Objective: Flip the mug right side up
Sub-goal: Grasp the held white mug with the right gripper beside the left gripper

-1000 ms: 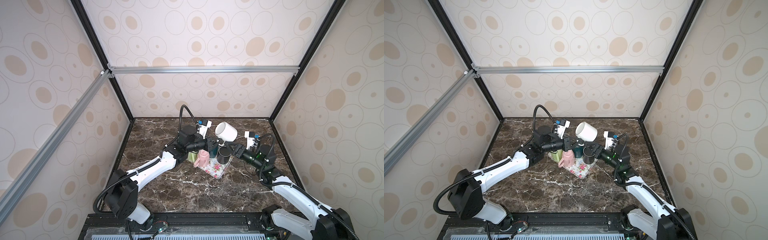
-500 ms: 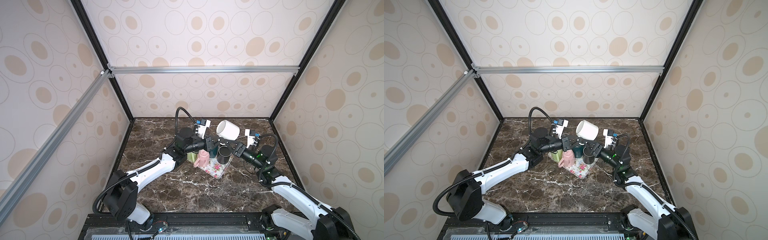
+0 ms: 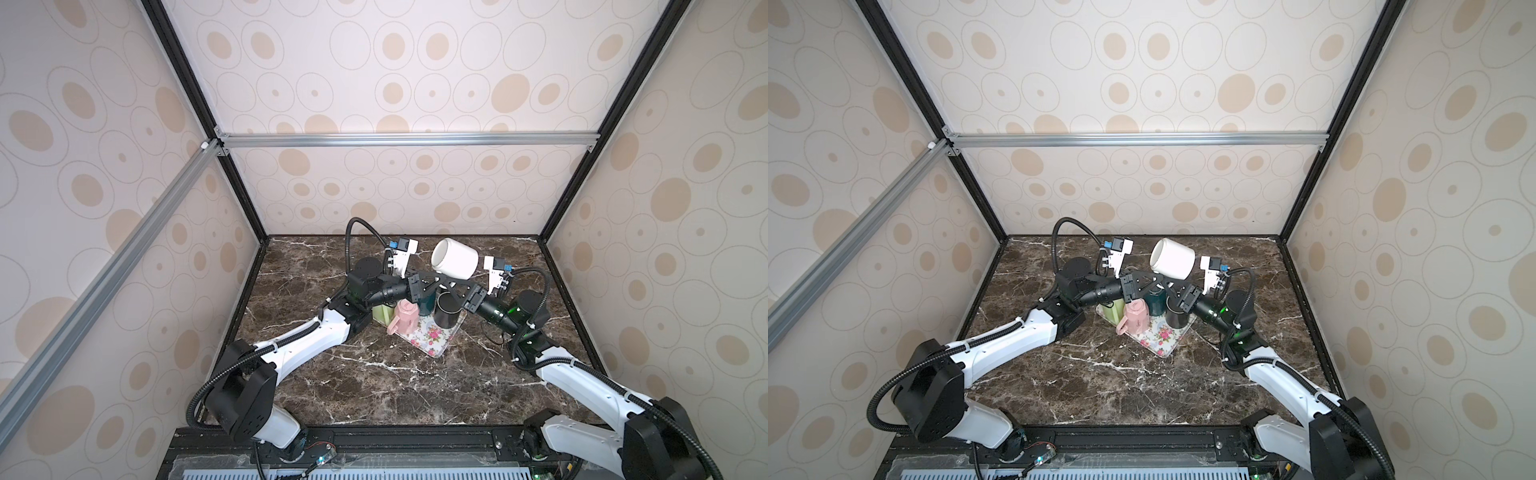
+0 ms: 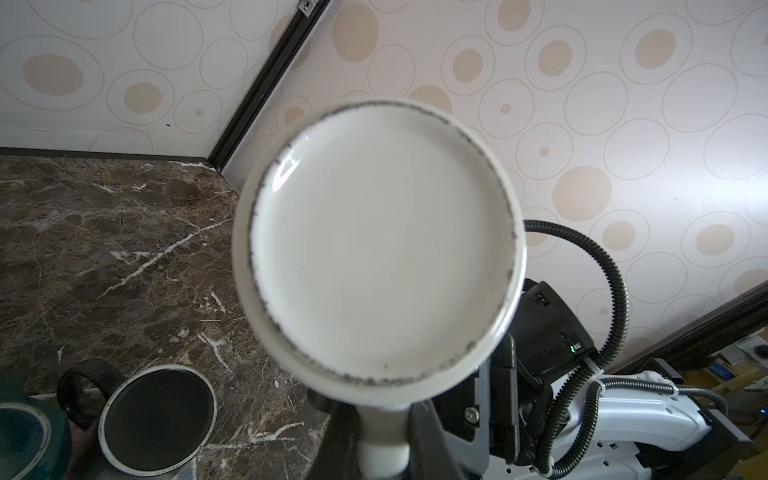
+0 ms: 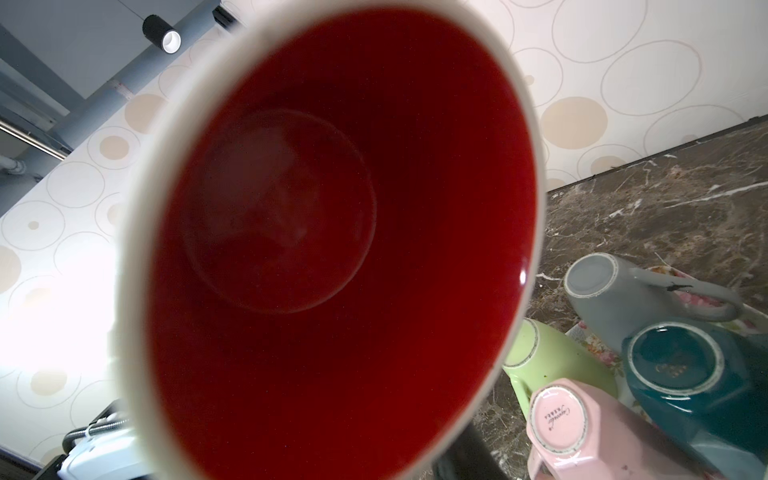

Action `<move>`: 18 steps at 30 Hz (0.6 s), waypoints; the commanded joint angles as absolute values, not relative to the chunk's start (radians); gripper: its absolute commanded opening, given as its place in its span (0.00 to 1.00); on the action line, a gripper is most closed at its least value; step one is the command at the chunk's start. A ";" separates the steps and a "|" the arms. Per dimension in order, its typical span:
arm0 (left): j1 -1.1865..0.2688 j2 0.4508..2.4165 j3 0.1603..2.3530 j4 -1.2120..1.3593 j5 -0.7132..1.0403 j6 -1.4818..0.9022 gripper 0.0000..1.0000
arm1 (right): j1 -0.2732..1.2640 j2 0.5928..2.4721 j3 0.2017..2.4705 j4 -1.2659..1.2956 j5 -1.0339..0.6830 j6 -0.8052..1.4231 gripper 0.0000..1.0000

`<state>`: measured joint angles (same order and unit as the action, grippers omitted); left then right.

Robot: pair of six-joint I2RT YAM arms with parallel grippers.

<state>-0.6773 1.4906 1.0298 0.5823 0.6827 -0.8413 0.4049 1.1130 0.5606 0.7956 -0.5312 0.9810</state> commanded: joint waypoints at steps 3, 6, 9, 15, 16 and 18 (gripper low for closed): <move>-0.678 1.456 1.037 0.674 0.714 -0.841 0.00 | 0.411 1.092 0.588 0.861 -0.533 0.967 0.29; -0.677 1.464 1.032 0.674 0.721 -0.841 0.00 | 0.414 1.091 0.587 0.858 -0.530 0.968 0.22; -0.678 1.474 1.034 0.663 0.722 -0.840 0.00 | 0.417 1.088 0.594 0.838 -0.531 0.964 0.11; -0.677 1.491 1.039 0.657 0.730 -0.838 0.00 | 0.425 1.069 0.591 0.833 -0.528 0.948 0.05; -0.678 1.493 1.039 0.654 0.728 -0.836 0.00 | 0.425 1.067 0.589 0.833 -0.528 0.948 0.02; -0.678 1.495 1.042 0.643 0.721 -0.830 0.00 | 0.429 1.063 0.589 0.831 -0.526 0.947 0.01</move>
<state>-0.6693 1.4940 1.0157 0.5976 0.6853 -0.8307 0.4114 1.0908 0.5632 0.7776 -0.5106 0.9962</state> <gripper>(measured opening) 0.160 0.154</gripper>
